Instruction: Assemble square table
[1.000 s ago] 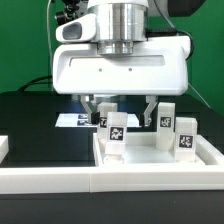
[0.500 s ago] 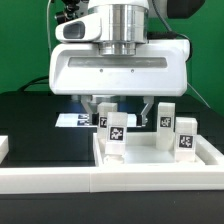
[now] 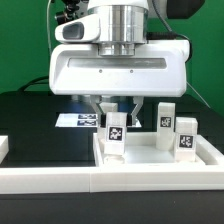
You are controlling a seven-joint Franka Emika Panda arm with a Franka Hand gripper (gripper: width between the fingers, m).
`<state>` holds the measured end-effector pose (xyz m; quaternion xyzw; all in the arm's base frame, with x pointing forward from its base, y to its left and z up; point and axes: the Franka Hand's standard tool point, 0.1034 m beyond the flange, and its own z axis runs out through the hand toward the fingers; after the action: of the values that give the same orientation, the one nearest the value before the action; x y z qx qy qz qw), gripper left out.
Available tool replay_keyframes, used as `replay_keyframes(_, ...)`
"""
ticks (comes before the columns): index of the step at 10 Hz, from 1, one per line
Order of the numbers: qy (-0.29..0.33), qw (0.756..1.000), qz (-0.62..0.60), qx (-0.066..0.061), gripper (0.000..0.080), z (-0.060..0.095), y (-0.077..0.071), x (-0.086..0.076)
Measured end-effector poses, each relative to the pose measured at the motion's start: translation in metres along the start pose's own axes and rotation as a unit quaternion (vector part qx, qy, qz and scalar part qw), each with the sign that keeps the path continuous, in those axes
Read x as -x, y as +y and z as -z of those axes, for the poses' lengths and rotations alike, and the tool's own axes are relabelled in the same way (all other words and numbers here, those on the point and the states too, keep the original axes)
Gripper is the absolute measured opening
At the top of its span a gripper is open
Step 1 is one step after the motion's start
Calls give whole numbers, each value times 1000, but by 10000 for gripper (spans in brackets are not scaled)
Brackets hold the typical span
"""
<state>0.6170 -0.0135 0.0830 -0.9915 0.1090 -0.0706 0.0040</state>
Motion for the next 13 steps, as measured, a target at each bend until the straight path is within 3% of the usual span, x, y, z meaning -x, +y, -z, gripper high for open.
replay_keyframes(2,1,997,-80,-4,288,0,6,-1)
replay_keyframes(6,0,964,-266,-14,290,-1,9,-2)
replay_keyframes(9,-1,924,-382,-17,290,-1,11,-3)
replay_keyframes(13,-11,844,-536,-18,290,-2,15,-5)
